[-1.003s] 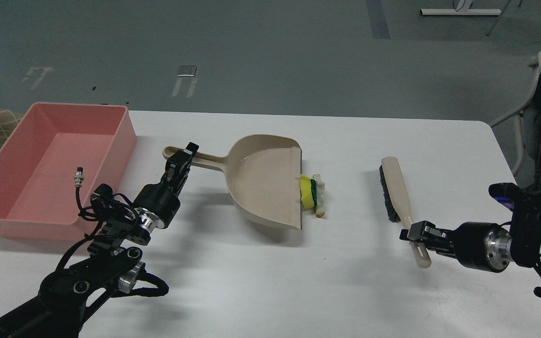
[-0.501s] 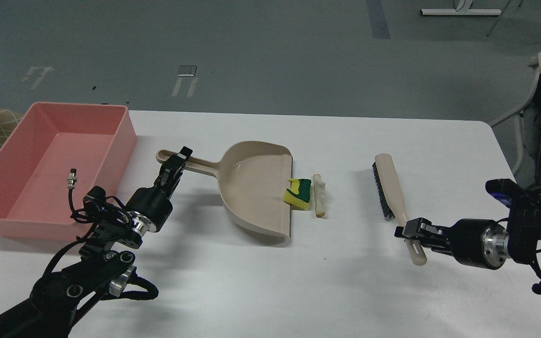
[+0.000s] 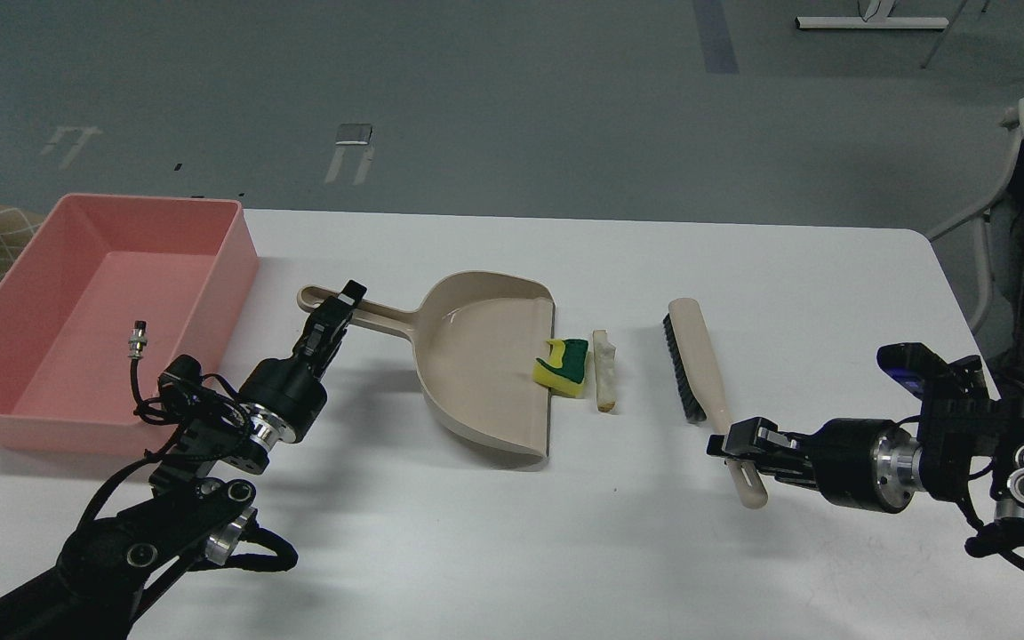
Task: Sweep and dump garbage into bin
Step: 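Sweep the brush with the right gripper pushing the sponge into the dustpan, then lift the dustpan with the left gripper over the pink bin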
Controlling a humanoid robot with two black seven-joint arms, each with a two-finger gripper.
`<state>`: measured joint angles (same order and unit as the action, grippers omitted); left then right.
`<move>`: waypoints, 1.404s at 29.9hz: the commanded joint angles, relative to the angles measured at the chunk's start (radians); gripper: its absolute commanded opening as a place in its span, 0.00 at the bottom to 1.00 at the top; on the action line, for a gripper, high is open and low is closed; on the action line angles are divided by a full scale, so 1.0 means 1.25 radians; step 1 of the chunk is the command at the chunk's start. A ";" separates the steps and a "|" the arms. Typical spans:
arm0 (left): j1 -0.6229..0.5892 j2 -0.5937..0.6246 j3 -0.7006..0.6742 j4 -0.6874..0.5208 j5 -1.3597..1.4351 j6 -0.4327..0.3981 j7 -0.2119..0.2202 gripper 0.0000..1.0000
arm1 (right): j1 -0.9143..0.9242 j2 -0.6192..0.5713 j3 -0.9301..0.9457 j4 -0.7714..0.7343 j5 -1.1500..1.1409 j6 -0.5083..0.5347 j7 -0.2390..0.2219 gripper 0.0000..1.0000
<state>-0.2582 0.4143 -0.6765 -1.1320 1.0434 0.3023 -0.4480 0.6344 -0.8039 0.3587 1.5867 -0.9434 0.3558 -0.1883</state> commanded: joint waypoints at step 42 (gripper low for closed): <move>0.031 -0.042 -0.021 -0.001 -0.016 0.000 -0.007 0.00 | 0.032 0.226 0.098 -0.035 0.018 0.006 -0.005 0.00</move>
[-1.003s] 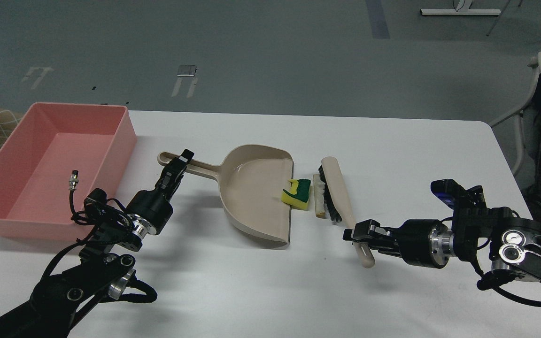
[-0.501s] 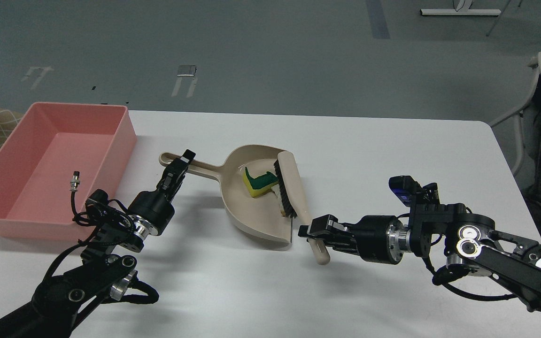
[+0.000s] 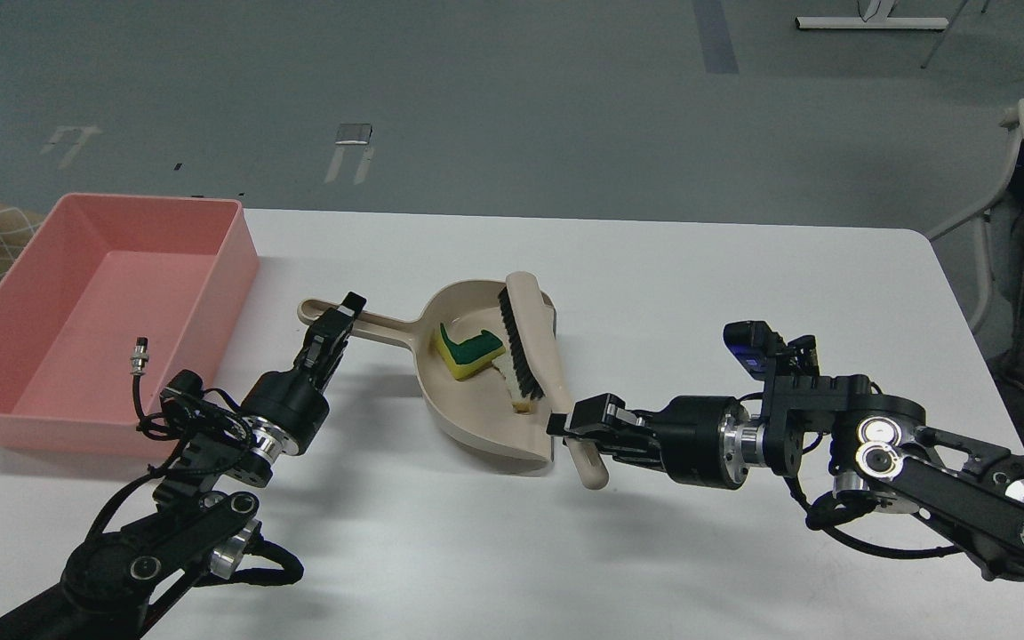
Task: Sweep and dump garbage into bin
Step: 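Lift the dustpan with the left gripper over the pink bin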
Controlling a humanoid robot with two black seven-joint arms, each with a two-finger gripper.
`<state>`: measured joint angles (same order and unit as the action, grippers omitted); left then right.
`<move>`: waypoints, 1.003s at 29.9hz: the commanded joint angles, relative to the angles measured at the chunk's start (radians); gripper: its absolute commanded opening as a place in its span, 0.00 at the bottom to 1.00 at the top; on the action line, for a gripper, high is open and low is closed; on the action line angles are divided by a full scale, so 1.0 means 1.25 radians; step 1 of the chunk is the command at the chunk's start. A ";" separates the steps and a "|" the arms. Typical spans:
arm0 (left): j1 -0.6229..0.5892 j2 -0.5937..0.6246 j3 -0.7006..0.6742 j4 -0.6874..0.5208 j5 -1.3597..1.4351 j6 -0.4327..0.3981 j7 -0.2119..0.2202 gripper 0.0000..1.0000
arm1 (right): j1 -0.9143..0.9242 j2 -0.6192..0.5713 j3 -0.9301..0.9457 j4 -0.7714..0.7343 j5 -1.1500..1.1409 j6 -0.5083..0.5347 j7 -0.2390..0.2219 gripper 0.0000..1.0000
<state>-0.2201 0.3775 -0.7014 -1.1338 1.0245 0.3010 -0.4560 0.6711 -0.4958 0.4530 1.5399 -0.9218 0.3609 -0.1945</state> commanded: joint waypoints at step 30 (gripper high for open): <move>0.052 0.197 -0.257 -0.225 -0.318 -0.037 0.017 0.00 | -0.045 -0.303 0.132 -0.012 0.053 0.035 0.012 0.01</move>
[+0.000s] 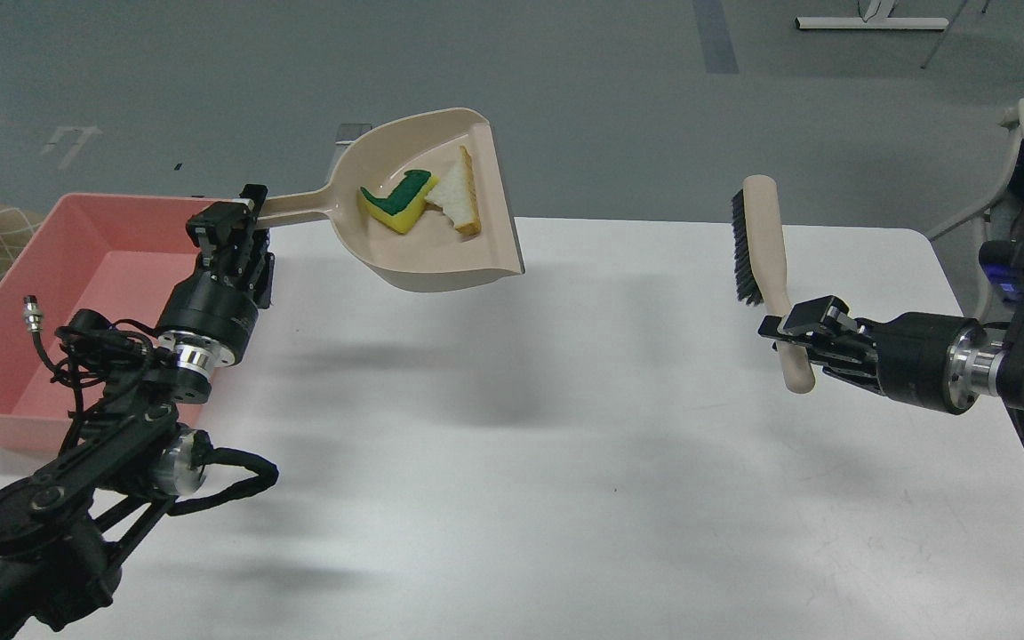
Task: Sweep and dump garbage into bin
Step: 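Lift the dustpan with the left gripper over the pink bin, then tilt the dustpan with the left gripper to dump contents into bin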
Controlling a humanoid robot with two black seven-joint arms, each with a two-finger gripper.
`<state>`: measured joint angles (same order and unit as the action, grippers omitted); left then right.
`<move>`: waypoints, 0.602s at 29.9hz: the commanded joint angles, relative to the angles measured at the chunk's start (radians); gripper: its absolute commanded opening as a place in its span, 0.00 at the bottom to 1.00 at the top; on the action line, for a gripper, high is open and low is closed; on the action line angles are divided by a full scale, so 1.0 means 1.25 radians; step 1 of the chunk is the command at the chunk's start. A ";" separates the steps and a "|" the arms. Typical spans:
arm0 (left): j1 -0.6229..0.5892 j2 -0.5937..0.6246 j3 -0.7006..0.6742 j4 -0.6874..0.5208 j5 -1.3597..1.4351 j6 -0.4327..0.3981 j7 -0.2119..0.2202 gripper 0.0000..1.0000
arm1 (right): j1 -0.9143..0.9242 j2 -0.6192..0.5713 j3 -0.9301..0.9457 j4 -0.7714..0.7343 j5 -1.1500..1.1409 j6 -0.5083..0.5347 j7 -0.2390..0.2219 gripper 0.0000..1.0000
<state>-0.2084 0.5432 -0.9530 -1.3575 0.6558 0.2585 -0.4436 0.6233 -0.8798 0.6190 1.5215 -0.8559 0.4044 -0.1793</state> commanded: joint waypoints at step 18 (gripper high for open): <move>0.428 0.232 -0.535 0.050 -0.025 -0.289 0.035 0.00 | -0.029 0.033 0.001 0.005 0.000 -0.001 0.004 0.01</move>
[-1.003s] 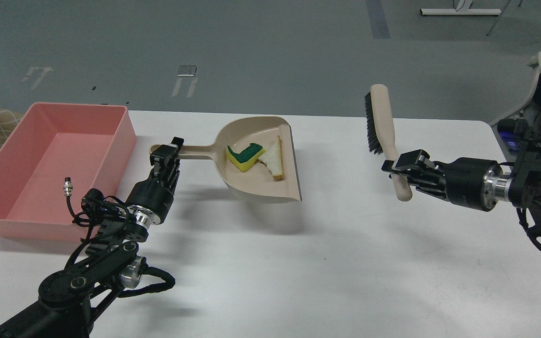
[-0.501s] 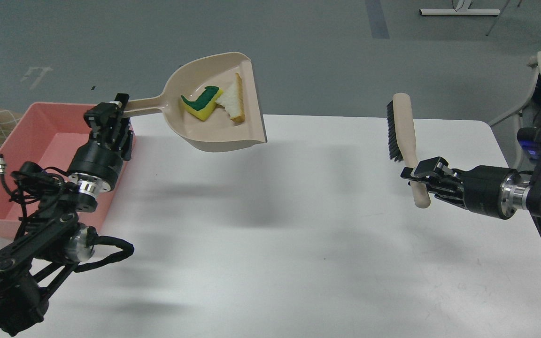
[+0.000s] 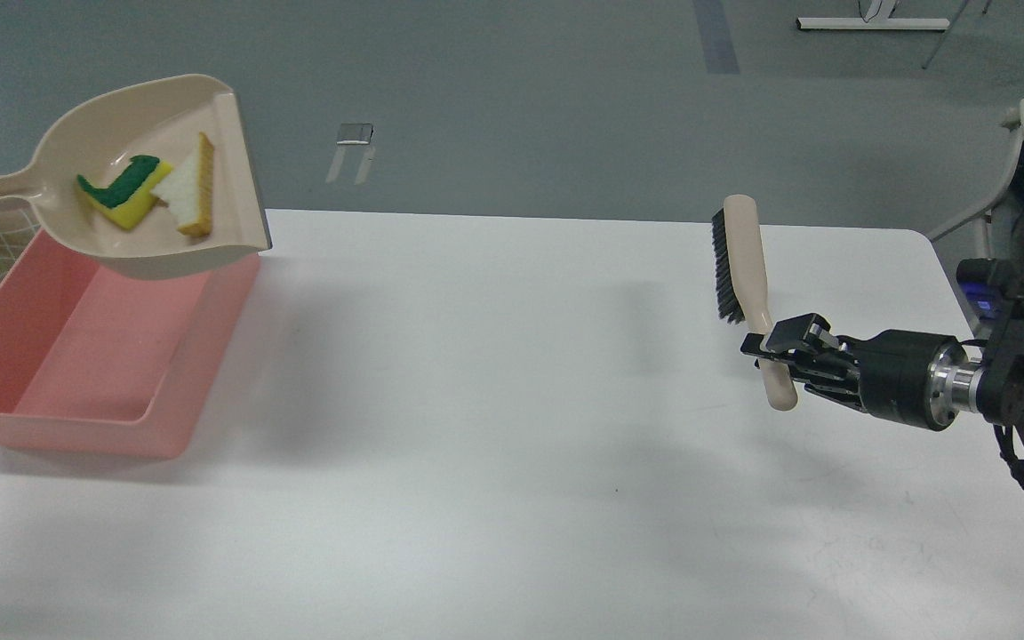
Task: Sweep and dump garbage into bin
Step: 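Tilt the dustpan with the left gripper to dump contents into bin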
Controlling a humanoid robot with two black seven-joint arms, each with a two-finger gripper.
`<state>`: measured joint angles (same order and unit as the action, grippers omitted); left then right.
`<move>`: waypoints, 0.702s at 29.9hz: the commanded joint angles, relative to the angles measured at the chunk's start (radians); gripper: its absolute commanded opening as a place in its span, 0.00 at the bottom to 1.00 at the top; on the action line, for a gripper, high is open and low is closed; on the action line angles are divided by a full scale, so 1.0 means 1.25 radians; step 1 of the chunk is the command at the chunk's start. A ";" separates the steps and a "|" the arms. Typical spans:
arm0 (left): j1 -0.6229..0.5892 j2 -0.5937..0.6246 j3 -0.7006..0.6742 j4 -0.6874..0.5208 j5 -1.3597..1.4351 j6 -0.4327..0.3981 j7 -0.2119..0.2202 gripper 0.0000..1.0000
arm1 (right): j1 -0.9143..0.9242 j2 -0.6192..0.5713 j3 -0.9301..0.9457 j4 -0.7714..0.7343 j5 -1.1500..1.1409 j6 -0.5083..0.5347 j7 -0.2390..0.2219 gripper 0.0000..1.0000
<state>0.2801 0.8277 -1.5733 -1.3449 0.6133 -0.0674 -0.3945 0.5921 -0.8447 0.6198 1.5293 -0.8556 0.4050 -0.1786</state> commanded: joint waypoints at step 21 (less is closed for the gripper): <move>-0.012 0.164 -0.034 0.227 0.439 0.113 -0.075 0.00 | -0.021 0.036 0.004 -0.006 0.000 -0.015 0.003 0.02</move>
<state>0.2671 1.0223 -1.6155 -1.0515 1.0600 0.0203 -0.4886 0.5685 -0.8019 0.6245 1.5203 -0.8558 0.3901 -0.1746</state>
